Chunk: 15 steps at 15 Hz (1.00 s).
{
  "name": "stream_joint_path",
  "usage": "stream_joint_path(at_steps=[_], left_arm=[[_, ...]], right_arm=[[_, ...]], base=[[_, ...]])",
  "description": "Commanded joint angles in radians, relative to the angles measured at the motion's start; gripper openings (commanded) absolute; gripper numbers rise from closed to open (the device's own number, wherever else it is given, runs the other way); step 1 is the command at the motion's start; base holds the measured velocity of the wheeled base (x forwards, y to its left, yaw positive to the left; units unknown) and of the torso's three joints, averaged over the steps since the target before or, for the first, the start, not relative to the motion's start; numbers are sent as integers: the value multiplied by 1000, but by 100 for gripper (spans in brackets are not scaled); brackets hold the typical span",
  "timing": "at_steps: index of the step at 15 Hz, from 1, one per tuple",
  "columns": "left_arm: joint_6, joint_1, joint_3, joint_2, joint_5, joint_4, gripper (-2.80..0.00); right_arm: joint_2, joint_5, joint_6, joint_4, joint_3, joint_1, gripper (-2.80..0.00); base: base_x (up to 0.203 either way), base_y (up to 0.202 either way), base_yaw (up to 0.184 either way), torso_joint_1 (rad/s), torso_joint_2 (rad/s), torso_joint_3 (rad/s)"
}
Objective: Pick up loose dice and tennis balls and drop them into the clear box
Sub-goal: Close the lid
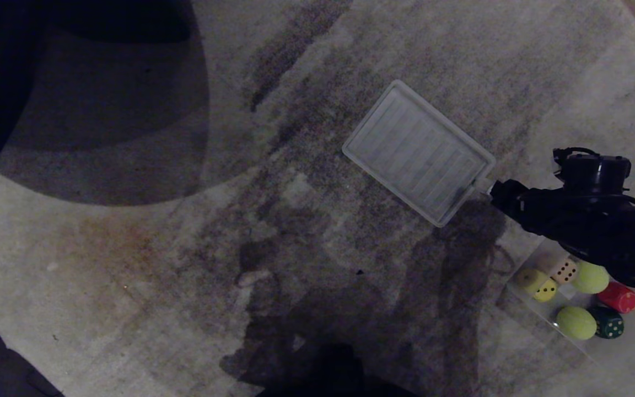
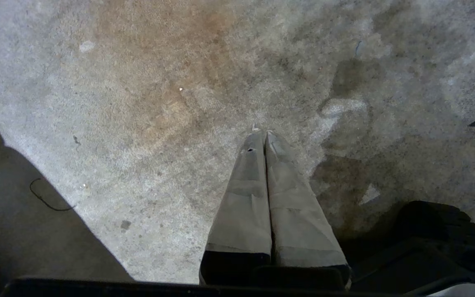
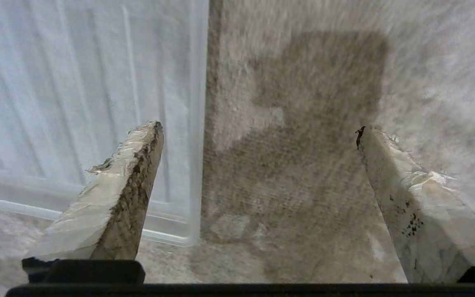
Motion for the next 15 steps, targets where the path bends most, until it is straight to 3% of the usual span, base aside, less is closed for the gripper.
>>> stream_joint_path(at_steps=[1,3,4,8,12,15], left_arm=[[-1,0,2,2,1,0,-280],[-1,0,2,1,1,0,-280],[-1,0,2,1,1,0,-280],[-1,0,2,1,1,0,-280],[-1,0,2,1,1,0,-280],[-1,0,2,1,1,0,-280]], right_arm=[[43,1,3,-4,-21,2,0],[72,-2,-1,-4,-46,10,0],[81,-2,-2,-4,-55,10,-280],[108,-8,-59,-3,-73,12,-280],[77,-9,-64,-1,-60,11,-280],[23,-8,-96,2,8,11,-280]], base=[[0,0,0,0,0,0],[0,0,0,0,0,0],[0,0,0,0,0,0],[0,0,0,0,0,0],[0,0,0,0,0,0],[0,0,0,0,0,0]])
